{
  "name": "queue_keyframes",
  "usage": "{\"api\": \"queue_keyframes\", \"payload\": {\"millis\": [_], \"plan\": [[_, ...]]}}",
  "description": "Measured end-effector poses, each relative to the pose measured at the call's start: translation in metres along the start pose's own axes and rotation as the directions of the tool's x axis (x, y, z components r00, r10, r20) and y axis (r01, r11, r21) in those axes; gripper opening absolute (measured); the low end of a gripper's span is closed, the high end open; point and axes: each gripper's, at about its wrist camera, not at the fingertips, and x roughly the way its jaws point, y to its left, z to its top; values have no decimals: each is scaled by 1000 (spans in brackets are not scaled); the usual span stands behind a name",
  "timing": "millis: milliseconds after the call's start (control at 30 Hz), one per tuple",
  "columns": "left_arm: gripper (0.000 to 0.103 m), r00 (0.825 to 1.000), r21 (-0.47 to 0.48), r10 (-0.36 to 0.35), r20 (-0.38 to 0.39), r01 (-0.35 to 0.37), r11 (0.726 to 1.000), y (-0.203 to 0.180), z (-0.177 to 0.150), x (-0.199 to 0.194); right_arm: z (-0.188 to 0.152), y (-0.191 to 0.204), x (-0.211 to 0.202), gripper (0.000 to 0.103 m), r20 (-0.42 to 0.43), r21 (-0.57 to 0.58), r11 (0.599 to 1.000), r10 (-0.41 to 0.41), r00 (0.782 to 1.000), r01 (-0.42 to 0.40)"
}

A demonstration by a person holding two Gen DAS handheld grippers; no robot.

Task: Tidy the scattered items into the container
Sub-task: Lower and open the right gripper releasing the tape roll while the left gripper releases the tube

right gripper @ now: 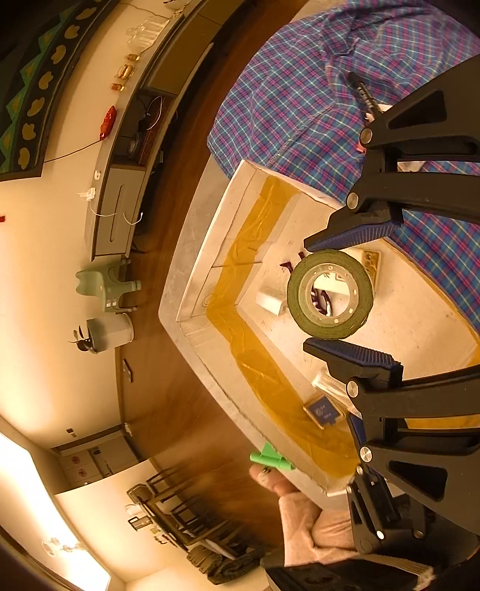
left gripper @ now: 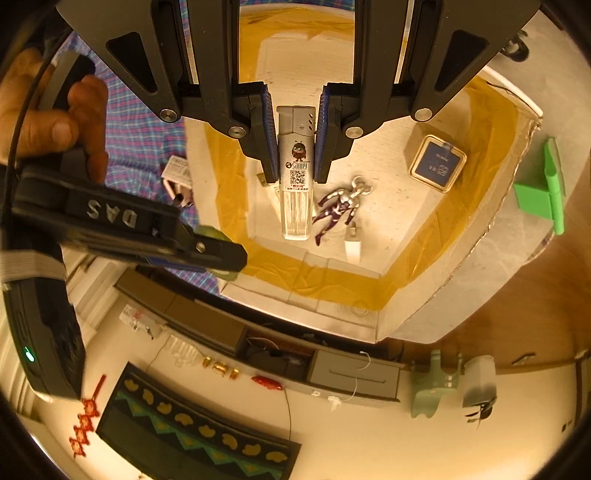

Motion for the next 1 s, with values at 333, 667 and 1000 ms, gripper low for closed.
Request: {"api": "queue_keyframes", "payload": {"millis": [333, 667, 1000], "plan": [[20, 998, 107, 54, -44, -49, 993, -13, -6, 14, 12, -3, 36, 49, -67, -118, 986, -126, 990, 117], [20, 995, 23, -13, -94, 15, 1000, 3, -3, 21, 19, -11, 66, 49, -130, -205, 960, -220, 967, 191], [29, 993, -8, -30, -118, 30, 1000, 6, -2, 27, 22, -9, 80, 50, -133, -289, 920, -312, 941, 265]]}}
